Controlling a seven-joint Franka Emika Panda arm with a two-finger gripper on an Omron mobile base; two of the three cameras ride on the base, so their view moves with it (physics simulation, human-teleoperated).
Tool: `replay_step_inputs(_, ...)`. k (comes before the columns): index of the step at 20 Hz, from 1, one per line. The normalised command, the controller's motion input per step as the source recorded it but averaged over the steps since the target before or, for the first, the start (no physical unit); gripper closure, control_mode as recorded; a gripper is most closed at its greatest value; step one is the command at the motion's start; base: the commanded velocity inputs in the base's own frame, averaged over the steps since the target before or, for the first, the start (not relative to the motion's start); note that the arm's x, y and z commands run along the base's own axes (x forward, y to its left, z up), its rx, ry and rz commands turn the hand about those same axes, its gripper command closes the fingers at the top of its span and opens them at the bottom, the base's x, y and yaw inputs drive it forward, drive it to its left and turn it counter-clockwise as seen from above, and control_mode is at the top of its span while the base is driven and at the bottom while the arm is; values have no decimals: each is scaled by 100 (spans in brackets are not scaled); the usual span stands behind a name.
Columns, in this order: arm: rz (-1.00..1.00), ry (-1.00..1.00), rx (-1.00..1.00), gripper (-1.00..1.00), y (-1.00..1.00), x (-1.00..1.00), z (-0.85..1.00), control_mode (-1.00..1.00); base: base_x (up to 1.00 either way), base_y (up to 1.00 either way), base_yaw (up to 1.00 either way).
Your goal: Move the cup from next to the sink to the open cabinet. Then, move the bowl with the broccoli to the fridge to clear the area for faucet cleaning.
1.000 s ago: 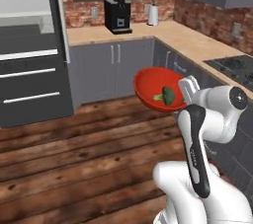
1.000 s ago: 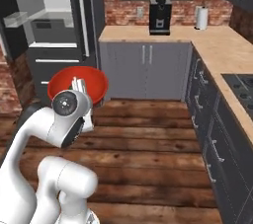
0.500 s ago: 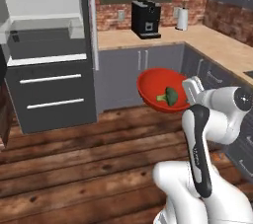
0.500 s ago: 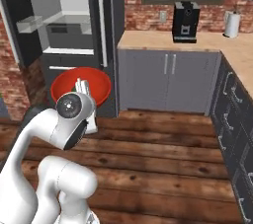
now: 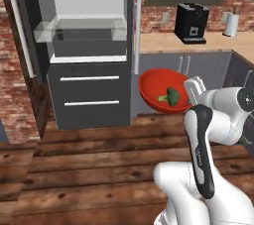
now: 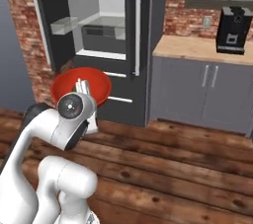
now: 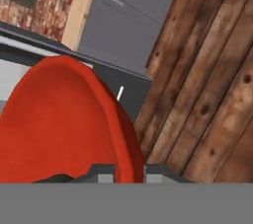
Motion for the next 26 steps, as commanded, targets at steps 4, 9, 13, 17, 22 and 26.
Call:
replay_step_inputs(4,0,0,0,100,0,0,0,100,100,53,12)
replay_step_inputs(9,0,0,0,100,0,0,0,100,100,77,7)
replay_step_inputs(13,0,0,0,100,0,0,0,100,100,68,-1)
replay_step_inputs(17,0,0,0,100,0,0,0,100,100,34,-10)
replay_step_inputs(22,0,0,0,100,0,0,0,100,100,6,-17)
replay_step_inputs(26,0,0,0,100,0,0,0,100,97,18,-13)
